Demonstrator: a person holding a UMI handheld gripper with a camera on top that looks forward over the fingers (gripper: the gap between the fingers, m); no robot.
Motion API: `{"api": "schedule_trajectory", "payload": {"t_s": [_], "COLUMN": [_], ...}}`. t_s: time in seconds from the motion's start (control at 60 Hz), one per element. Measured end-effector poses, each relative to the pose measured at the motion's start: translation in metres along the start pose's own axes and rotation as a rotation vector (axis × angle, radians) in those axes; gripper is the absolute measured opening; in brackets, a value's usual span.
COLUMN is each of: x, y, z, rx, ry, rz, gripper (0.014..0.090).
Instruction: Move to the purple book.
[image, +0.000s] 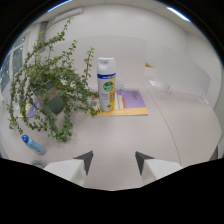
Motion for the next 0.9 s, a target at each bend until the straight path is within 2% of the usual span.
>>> {"api": "schedule_trajectory", "payload": {"t_s": [0.467, 0.9], "x": [0.061, 0.074], "y": [-0.064, -0.092], "z": [0.088, 0.157], "rx": [0.002, -0.021], "ry": [-0.038, -0.048], "rz": [-0.056, -0.062], "gripper": [0.0842, 0.0844]}}
